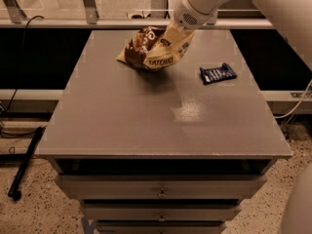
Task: Move brown chip bag near rxbar blueberry
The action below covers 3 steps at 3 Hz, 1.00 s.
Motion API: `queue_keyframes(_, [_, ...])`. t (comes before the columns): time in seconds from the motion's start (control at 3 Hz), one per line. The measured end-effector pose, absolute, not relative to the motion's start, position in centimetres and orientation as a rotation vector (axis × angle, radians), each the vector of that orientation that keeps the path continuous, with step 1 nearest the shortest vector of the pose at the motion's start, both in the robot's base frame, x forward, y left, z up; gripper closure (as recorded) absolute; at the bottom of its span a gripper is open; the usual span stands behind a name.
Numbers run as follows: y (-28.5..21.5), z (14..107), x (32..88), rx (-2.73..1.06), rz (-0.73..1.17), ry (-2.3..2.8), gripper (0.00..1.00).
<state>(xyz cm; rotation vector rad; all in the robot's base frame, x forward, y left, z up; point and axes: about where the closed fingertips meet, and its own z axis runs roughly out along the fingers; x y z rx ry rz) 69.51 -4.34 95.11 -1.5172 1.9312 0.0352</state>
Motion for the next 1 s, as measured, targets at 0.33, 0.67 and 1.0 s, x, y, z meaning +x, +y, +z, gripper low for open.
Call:
queue_keyframes(0.33, [-7.2, 97.0, 70.1, -1.495, -0.049, 1.959, 1.0])
queue_keyframes(0.67, [-9.4, 98.2, 70.7, -1.476, -0.109, 1.982, 1.0])
queue_keyframes(1.0, [-12.2, 98.3, 71.6, -1.443, -0.13, 2.011, 1.0])
